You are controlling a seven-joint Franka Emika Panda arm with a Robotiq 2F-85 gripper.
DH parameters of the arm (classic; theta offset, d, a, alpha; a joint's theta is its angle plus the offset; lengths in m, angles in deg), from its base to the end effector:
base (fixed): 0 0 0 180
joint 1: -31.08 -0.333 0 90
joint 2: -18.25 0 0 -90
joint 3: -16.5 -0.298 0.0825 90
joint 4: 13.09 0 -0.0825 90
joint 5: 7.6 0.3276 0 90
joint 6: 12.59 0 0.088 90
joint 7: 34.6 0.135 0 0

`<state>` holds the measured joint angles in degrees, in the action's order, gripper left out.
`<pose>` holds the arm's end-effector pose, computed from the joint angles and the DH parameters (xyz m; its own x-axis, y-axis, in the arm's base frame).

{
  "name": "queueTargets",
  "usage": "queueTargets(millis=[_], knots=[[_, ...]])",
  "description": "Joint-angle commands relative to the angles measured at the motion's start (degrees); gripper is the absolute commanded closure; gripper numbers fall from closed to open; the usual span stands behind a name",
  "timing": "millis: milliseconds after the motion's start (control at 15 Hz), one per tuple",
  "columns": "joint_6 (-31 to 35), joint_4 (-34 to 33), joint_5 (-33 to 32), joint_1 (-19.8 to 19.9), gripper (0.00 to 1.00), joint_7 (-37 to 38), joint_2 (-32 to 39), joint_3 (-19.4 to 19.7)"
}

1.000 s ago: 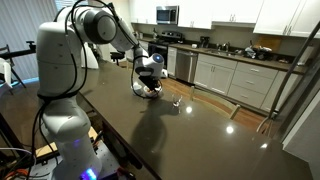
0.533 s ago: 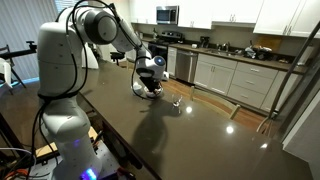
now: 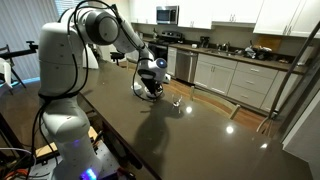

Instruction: Pick up the spoon, scoop some contents from the bowl and put them in the white cup.

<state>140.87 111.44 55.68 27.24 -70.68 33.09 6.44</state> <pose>0.5310 0.1132 0.2903 0.9477 -0.1759 0.2662 0.0007 -0.8331 -0.5531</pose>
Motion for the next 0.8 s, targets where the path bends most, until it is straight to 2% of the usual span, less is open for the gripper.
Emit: queueTargets(millis=[0, 333, 400, 733], knots=[[0.0, 0.3, -0.2, 0.0, 0.39, 0.2, -0.2, 0.2], [3.9, 1.5, -6.9, -2.1, 0.06, 2.8, -1.6, 1.1], [4.8, 1.8, -9.0, -2.7, 0.02, 3.5, -1.9, 1.3], [7.8, 3.6, -21.8, -6.2, 0.00, 9.4, -4.7, 3.5]])
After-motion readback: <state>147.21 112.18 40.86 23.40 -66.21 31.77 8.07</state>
